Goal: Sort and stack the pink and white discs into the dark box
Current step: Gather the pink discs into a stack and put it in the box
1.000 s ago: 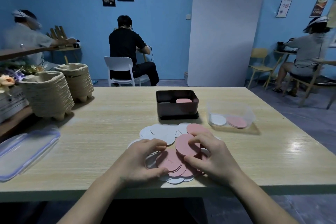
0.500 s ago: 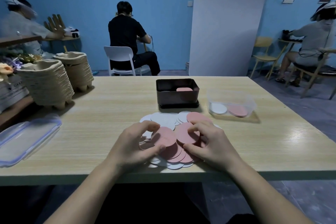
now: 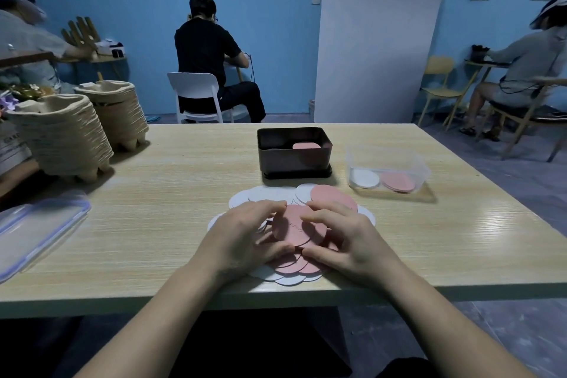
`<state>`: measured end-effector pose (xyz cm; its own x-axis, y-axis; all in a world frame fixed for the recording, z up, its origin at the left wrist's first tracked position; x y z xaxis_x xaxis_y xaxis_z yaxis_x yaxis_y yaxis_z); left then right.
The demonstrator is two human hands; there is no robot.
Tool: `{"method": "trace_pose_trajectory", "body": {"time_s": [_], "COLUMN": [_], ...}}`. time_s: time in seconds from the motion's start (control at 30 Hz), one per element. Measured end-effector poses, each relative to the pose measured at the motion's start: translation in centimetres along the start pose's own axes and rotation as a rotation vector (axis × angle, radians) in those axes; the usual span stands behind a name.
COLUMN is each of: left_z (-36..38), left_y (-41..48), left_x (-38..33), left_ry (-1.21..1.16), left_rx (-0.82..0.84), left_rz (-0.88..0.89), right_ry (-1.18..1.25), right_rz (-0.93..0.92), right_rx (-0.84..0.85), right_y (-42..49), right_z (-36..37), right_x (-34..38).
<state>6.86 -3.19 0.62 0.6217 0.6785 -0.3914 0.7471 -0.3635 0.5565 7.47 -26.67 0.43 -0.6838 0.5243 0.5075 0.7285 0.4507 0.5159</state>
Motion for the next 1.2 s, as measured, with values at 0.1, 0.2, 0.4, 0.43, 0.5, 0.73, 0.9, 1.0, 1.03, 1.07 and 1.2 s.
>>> {"method": "trace_pose_trajectory", "body": {"time_s": [0.1,0.2,0.4,0.43,0.5,0.73,0.9,1.0,1.03,1.07,1.2], "left_z": [0.29,-0.02,-0.02,0.11,0.31,0.33,0.09,0.08,0.11,0.13,0.21], "left_y": [-0.14,-0.36,-0.41,-0.41,-0.5,-0.56,-0.62,-0.64,-0.63,-0.61,-0.61], "left_x": [-0.12,-0.03,0.03,0.08,0.12,-0.21,-0.51,-0.58,-0.55,-0.49,-0.28], "left_ry": [0.016,0.008,-0.045,-0.038,-0.025,0.022,0.023,0.009,0.005,0.005,-0.008], "left_rx": [0.013,0.029,0.049,0.055,0.06,0.057,0.027,0.029,0.029,0.03,0.044], "left_rz": [0.013,-0.03,-0.095,-0.098,-0.091,-0.061,-0.028,-0.041,-0.041,-0.044,-0.063], "right_ry": [-0.01,0.016,0.121,0.115,0.126,0.101,0.129,0.16,0.152,0.138,0.113], "right_rz": [0.008,0.013,0.075,0.074,0.086,0.046,0.061,0.082,0.068,0.052,0.046], "right_rx": [0.016,-0.014,-0.041,-0.031,-0.015,0.012,-0.005,-0.029,-0.027,-0.023,-0.006], "right_y": [-0.02,-0.09,-0.11,-0.12,-0.18,0.03,0.01,-0.11,-0.13,-0.14,0.07], "right_z": [0.08,0.04,-0.22,-0.18,-0.04,0.11,0.04,-0.07,-0.07,-0.06,0.02], "right_x": [0.01,0.07,0.32,0.32,0.23,0.63,0.94,0.89,0.9,0.92,0.86]}}
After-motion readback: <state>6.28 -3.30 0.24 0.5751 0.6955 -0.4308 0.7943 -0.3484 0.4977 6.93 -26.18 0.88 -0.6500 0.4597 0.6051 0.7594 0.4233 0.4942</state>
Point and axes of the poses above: each hand's wrist, its own y-axis towards the middle knuckle, its own z-axis out of the palm, x = y × z, the point moved 2 cm from there along y, towards the middle knuckle, and after that the axes turned 1 degree about -x, right-handed, at the moved point
